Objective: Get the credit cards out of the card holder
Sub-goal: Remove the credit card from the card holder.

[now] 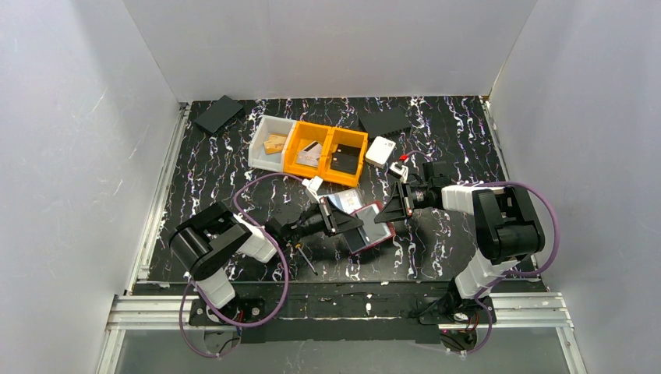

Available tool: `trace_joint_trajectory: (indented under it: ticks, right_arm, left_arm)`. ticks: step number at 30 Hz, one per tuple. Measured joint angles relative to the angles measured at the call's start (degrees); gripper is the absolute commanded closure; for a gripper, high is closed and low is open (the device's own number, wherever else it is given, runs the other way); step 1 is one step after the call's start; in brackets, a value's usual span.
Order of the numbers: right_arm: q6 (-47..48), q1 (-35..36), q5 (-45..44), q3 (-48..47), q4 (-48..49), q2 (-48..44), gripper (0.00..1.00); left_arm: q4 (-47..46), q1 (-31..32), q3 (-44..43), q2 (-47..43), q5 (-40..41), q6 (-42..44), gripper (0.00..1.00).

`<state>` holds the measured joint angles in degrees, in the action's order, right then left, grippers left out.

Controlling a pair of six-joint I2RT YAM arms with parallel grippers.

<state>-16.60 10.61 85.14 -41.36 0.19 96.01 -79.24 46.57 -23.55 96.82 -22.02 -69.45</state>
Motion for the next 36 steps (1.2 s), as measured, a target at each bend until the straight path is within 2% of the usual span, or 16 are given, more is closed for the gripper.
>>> trace_joint_trajectory:
  ticks: [18, 27, 32, 36]
  right_arm:
    - [0.0, -1.2, -0.5, 0.0, 0.0, 0.5, 0.99]
    - [0.2, -1.3, -1.7, 0.0, 0.0, 0.9, 0.99]
    - [1.8, -1.3, -6.8, 0.0, -0.9, 0.9, 0.99]
    - [9.9, -1.3, -13.8, -2.1, -10.1, 0.9, 0.99]
  left_arm:
    - [-0.3, -2.2, 2.6, -1.9, -2.6, 0.0, 1.00]
    - [-1.1, -3.7, 7.0, -2.1, -2.6, -0.2, 1.00]
    - [-1.6, -4.1, 9.0, -2.7, -2.6, -0.3, 1.00]
    - [-1.6, -4.3, 9.2, -3.4, -3.0, -0.2, 1.00]
